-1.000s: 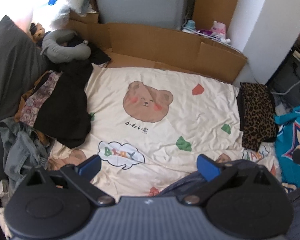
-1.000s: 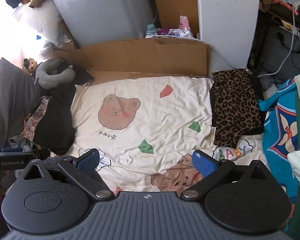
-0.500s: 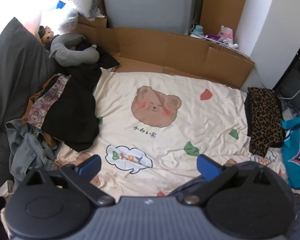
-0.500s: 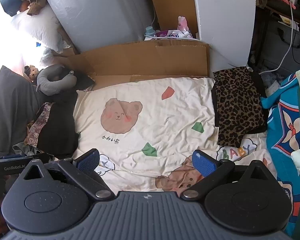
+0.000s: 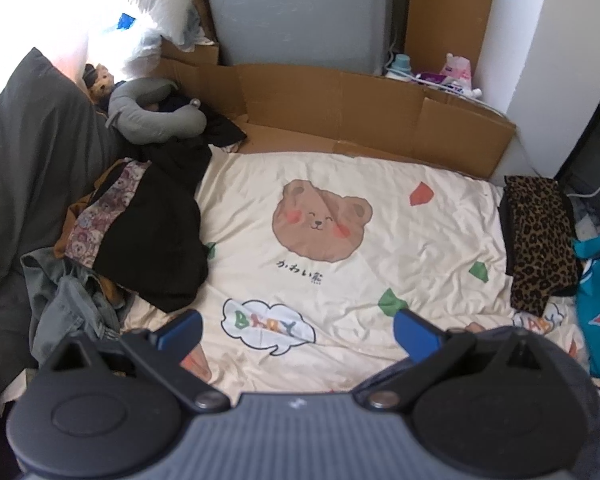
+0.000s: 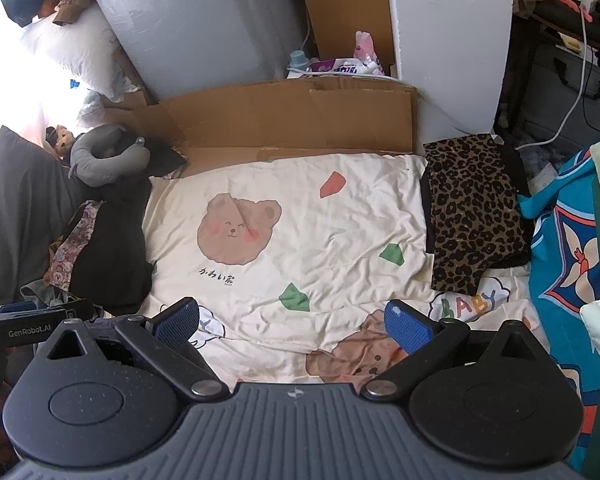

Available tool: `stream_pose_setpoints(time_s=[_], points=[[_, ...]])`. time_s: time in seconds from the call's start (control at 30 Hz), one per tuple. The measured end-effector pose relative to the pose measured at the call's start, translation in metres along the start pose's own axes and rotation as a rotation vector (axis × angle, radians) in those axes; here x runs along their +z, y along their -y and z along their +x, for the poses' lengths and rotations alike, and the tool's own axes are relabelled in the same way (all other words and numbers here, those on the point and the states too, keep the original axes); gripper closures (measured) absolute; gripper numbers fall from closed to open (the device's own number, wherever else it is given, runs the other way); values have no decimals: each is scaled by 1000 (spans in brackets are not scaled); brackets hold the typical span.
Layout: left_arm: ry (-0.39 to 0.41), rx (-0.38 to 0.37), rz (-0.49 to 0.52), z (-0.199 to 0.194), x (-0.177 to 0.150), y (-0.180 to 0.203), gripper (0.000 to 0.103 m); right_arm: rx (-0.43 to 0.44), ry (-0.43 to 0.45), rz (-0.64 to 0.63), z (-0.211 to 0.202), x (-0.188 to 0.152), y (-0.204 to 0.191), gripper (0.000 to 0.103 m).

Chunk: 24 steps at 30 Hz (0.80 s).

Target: Fold clothes

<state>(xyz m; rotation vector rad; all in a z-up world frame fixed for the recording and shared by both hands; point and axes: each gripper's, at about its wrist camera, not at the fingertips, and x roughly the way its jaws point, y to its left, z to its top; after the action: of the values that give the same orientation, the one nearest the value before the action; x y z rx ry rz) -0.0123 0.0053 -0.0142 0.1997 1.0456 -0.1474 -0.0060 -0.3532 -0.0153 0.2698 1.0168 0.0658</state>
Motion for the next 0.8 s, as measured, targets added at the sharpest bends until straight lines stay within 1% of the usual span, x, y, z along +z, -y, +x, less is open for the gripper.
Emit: stream_pose_setpoints(time_s=[0.4,0.57,0.8], points=[[16,8,26,1,1,4,1,-12,-9,12,3,0,3,1],[8,10,29,3,2,7,0,-31,1,3,2,0,1,1],[-7,-1,16,6,3,4,0,-2,-20,11,6,3,5,1]])
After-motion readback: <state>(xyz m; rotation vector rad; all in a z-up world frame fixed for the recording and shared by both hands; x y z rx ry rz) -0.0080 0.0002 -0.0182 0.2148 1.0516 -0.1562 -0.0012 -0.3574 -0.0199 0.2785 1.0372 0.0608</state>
